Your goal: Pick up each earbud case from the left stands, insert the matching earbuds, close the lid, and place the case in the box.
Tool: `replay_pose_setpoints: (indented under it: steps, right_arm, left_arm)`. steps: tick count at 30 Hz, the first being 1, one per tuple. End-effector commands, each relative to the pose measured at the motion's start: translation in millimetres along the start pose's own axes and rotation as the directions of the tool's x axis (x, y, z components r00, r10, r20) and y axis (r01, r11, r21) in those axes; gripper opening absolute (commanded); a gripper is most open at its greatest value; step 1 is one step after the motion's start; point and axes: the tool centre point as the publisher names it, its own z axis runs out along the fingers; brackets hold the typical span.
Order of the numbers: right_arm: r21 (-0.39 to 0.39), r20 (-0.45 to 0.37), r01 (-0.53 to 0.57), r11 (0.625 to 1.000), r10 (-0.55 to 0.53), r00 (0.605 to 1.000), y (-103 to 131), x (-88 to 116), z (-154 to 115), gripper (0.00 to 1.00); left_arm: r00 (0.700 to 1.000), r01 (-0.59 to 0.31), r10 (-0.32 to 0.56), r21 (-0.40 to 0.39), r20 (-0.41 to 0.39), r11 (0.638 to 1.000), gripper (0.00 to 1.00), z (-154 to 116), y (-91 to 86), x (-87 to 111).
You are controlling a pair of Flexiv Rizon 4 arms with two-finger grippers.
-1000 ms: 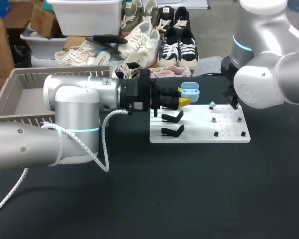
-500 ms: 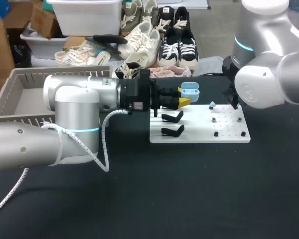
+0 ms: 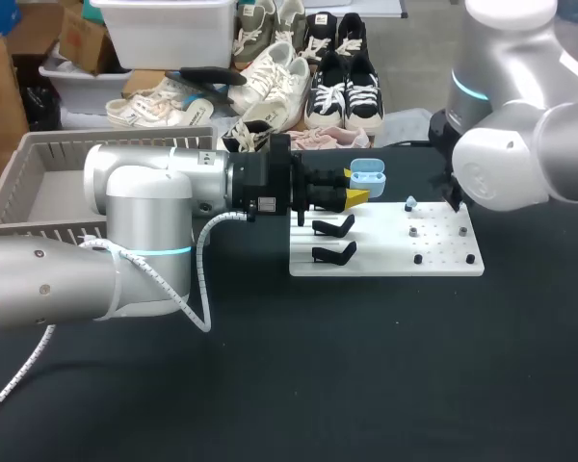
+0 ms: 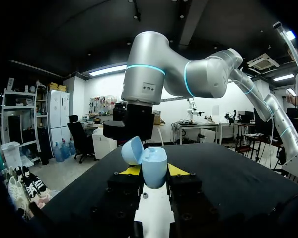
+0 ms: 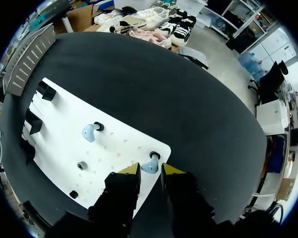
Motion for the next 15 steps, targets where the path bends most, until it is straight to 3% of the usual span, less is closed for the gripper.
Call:
replay_pose_setpoints:
  steps: [1,8,15]
  right_arm:
    - [0.004,-0.001,-0.003,1.0,0.003,1.0,1.2,0.2,-0.4,0.21]
    - [0.003,-0.007,-0.007,1.0,0.007,1.0,1.2,1.6,0.4,0.2]
    - [-0.001,-0.012,-0.012,1.0,0.012,1.0,0.9,2.1,0.8,0.0]
  left_arm:
    - [1.0,-0.001,0.001,0.002,0.003,1.0,0.0,0.0,1.1,0.8]
    - [1.0,-0.001,0.001,0.002,0.003,1.0,0.0,0.0,1.1,0.8]
    - [1.0,-0.001,0.001,0.002,0.003,1.0,0.0,0.0,1.1,0.8]
